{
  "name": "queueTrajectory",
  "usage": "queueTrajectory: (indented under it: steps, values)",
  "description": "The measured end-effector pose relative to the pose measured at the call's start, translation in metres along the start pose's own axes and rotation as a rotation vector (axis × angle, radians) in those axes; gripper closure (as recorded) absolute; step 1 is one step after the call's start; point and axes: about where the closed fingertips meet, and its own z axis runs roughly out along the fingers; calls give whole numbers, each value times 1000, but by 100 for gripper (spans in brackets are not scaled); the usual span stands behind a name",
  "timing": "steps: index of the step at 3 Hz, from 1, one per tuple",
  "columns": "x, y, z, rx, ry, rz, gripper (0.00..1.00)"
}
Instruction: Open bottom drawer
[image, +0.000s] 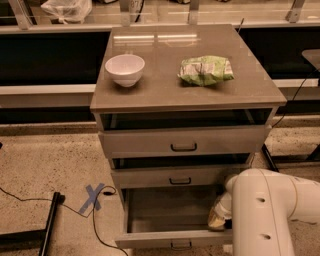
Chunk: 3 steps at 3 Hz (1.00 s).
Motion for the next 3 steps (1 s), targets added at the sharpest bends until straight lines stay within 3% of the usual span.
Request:
queueTrajectory:
  steps: [3]
  values:
    - [11,-15,44,8,-161,-150,100]
